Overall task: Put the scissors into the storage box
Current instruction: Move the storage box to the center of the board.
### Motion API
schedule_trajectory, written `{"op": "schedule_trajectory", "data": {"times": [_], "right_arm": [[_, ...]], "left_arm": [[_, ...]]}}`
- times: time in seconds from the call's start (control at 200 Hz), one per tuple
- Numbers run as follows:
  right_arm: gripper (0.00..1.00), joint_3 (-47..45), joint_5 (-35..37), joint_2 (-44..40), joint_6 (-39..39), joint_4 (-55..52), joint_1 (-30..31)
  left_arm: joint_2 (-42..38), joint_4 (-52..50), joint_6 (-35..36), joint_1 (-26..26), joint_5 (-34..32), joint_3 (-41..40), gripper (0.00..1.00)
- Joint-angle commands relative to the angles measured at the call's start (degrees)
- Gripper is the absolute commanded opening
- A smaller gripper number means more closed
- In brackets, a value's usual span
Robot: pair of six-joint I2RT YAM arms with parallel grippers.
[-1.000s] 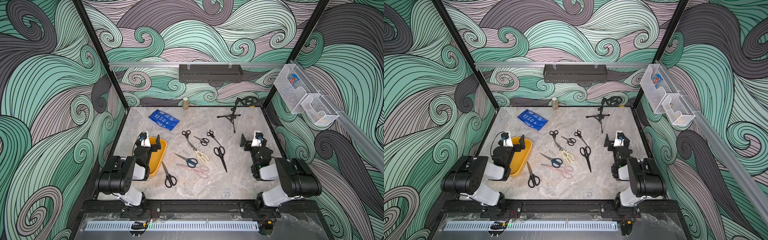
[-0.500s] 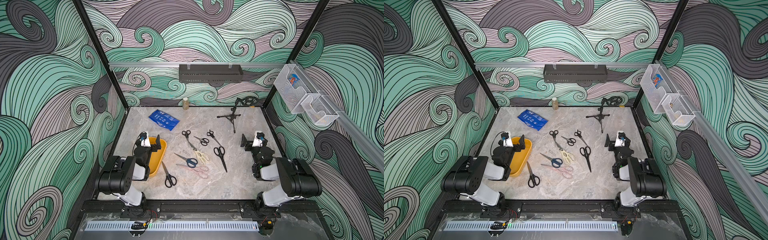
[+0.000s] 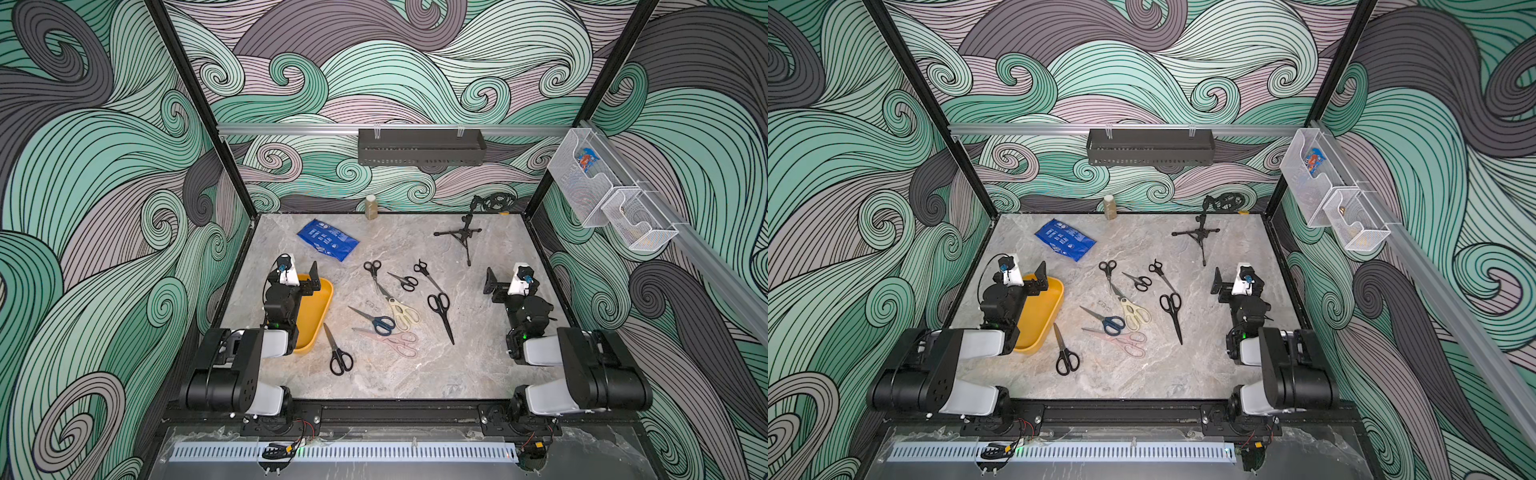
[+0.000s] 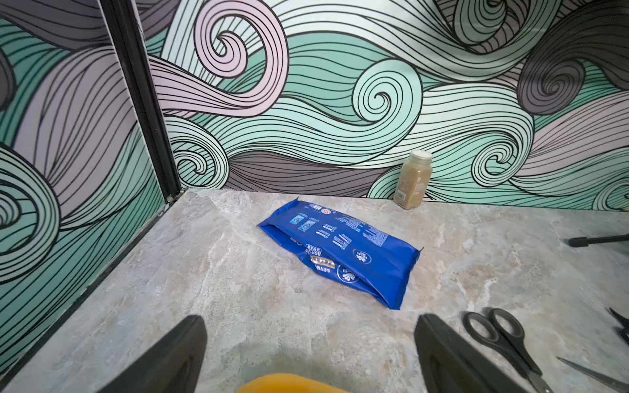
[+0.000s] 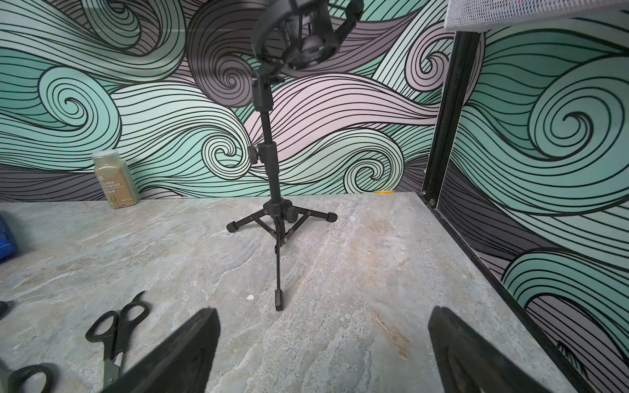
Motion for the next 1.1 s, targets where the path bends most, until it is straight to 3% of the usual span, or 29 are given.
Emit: {"op": "schedule_trajectory", "data": {"times": [0.0, 0.165, 0.355, 0.55, 0.735, 0.901, 1.096], "right_arm": [[1.00, 3.89, 5.12, -5.49, 2.49, -10.02, -0.08], [1.00, 14.56, 4.18, -10.11, 12.11, -31.63, 0.08], [0.95, 26.67, 2.91, -10.33, 22.44, -56.73, 4.22], [0.94, 31.43, 5.93, -10.97, 24.41, -73.20, 14.15], [0.93, 31.14, 6.98, -13.10, 25.38, -82.42, 21.39], [0.91, 29.67, 7.92, -14.05, 25.47, -86.62, 25.49], [0.92, 28.54, 7.51, -14.16, 25.57, -86.71, 26.09]], "left_arm": [[-4.38, -8.71, -0.70, 0.29, -2.52, 3.77, 0.99], [-7.54, -32.68, -7.35, 0.22, -6.84, 17.38, 0.98], [-8.10, -48.97, -14.27, 0.28, -7.97, 27.01, 0.99], [-2.23, -70.19, -21.94, 0.26, -0.14, 36.64, 0.99], [-0.76, -74.99, -26.30, 0.13, 13.29, 32.76, 0.99], [-1.55, -76.28, -28.77, -0.40, 16.29, 28.62, 0.99], [-0.15, -70.97, -31.39, -2.10, 20.04, 24.67, 0.99]]}}
